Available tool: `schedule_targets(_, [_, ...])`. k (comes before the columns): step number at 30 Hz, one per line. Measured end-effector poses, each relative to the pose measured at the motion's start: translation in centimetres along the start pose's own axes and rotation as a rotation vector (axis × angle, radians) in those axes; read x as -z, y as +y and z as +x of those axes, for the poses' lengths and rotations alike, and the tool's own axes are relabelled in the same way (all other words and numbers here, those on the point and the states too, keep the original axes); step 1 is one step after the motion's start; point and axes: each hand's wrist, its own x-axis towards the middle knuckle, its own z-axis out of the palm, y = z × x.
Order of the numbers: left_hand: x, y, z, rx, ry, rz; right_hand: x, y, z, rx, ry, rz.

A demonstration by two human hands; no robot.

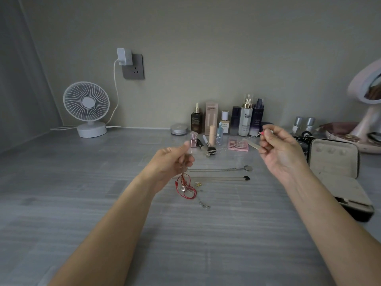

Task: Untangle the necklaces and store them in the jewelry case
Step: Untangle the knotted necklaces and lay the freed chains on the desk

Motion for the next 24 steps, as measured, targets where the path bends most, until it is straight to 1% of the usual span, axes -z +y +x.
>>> schedule_targets(3, [-0.1, 0.6, -0.3, -0.065, -0.026, -0.145, -0.1, 0.3, -0.4, -0.032, -0.025, -0.164])
schedule_targets(7, [-0.6, 0.7, -0.7, -0.114, -0.067, -0.103, -0.8, 0.8, -1.2, -0.072, -0.071, -0.362])
schedule_targets(10, [-0.7, 0.8, -0.7, -0.13, -0.106, -0.106, -1.3, 1.0, -1.8, -0.096, -0.135, -0.458])
schedule_targets(13, [-0.8, 0.4, -0.6, -0.12, -0.11, -0.004, -1.6, 1.2, -2.2, -0.101, -0.221, -0.527])
schedule_targets(15, [-1.1, -0.1, -0.5, -0.08, -0.113, 0.051, -1.8, 1.5, -2.5, -0.112, -0.284, -0.582])
schedule_targets(17, [-1.6, -0.5, -0.5, -0.038, -0.143, 0.082, -2.1, 2.0, -2.7, -0.122, -0.36, -0.657])
schedule_targets(21, [-2.1, -1.1, -0.6, 0.0, -0.205, 0.137, -2.9, 3.3, -3.5, -0.16, -0.572, -0.841])
schedule_targets(23, [-2.1, -1.2, -0.6, -0.002, -0.223, 0.148, -3.2, 3.9, -3.8, -0.146, -0.635, -0.927])
schedule_targets(24, [-2.0, -1.2, -0.6, -0.007, -0.228, 0.153, -3.3, 4.2, -3.8, -0.124, -0.641, -0.97])
